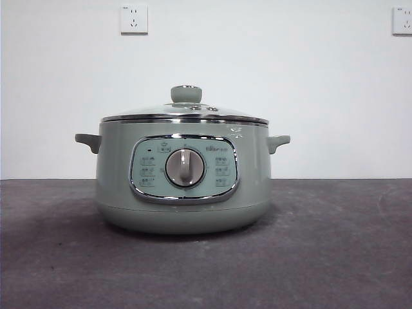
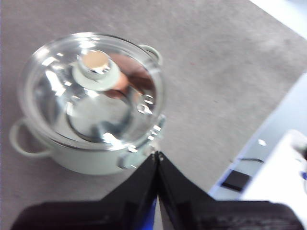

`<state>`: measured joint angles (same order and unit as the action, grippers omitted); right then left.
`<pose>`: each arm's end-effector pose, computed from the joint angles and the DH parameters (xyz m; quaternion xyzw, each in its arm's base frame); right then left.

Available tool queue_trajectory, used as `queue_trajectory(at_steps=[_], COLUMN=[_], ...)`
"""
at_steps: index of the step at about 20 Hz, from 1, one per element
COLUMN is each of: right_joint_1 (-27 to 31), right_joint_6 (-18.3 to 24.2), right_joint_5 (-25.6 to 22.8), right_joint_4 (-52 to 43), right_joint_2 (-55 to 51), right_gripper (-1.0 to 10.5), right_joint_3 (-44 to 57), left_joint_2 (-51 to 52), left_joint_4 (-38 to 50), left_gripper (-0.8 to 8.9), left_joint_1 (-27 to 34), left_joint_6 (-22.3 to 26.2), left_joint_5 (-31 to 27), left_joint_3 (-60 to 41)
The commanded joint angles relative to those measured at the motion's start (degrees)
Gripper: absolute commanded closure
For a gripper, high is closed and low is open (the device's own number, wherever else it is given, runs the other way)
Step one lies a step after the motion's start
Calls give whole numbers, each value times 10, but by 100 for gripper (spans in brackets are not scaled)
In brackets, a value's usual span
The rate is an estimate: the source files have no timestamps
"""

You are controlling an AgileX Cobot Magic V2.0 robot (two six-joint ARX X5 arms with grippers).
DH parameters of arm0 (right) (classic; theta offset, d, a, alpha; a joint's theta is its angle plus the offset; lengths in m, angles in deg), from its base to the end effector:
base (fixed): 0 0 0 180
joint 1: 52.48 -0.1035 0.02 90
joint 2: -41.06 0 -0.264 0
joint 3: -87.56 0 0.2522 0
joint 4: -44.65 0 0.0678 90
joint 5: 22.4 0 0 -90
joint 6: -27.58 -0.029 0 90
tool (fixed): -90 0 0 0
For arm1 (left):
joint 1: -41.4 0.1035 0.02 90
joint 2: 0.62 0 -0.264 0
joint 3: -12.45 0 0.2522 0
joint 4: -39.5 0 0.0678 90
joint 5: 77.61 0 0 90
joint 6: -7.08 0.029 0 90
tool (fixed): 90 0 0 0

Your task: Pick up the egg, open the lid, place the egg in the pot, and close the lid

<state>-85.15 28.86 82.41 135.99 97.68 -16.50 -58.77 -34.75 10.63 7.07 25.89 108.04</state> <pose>0.0923 0.0680 0.4433 -0.0675 0.3651 0.3775 0.8483 0.1321 -0.0865 0.4236 0.0473 0.3122 -0.3575 0.8789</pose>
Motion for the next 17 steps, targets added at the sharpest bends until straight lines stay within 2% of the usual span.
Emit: queue_trajectory(at_steps=[1, 3, 5, 7, 10, 12, 17], right_joint_1=[0, 0, 0, 0, 0, 0, 0], right_joint_6=[-3, -3, -3, -3, -3, -3, -3], right_joint_5=[-2, -2, -2, -2, -2, -2, -2], right_joint_4=[9, 9, 9, 9, 9, 9, 9], right_joint_2=[-1, 0, -1, 0, -1, 0, -2], right_gripper=[946, 946, 946, 946, 946, 946, 946], right_joint_3=[2, 2, 2, 2, 2, 2, 2], left_joint_2=[8, 27, 67, 128, 238, 306, 437], left_joint_4=[57, 121, 214, 323, 483, 532, 562], left_gripper=[817, 817, 817, 817, 817, 817, 817], left_joint_1=[18, 69, 135, 202, 280, 304, 312], left_joint_6=[23, 43, 48, 48, 48, 48, 45], left_joint_5=[-84, -114, -82, -44, -47, -68, -128], left_joint_3=[0, -3, -39, -113, -276, -375, -572])
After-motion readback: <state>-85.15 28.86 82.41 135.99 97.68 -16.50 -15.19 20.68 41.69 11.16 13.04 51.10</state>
